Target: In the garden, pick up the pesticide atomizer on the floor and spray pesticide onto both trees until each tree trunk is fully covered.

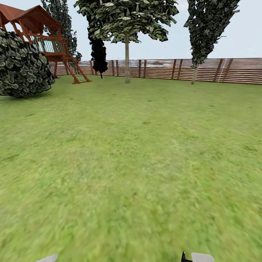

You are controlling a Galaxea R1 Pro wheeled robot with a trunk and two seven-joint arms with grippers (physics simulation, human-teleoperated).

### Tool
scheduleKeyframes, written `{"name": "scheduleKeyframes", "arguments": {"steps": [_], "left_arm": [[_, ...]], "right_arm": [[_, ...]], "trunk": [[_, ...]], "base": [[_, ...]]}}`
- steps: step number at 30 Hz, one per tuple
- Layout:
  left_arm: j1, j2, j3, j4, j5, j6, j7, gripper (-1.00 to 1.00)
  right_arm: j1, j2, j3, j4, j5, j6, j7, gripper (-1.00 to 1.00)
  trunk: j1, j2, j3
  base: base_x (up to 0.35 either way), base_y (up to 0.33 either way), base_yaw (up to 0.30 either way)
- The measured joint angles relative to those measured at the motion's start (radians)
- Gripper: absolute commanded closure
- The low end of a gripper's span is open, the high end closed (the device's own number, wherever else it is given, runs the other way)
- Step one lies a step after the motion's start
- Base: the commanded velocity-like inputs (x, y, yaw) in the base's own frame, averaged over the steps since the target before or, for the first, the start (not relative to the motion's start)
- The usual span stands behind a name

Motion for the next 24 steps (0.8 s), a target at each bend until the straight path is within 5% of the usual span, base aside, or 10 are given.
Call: {"name": "scheduleKeyframes", "arguments": {"steps": [24], "left_arm": [[0.000,0.000,0.001,0.000,0.000,0.001,0.000,1.00]], "right_arm": [[0.000,0.000,0.000,0.000,0.000,0.000,0.000,-1.00]], "trunk": [[0.000,0.000,0.000]], "base": [[0.340,0.000,0.000]]}}
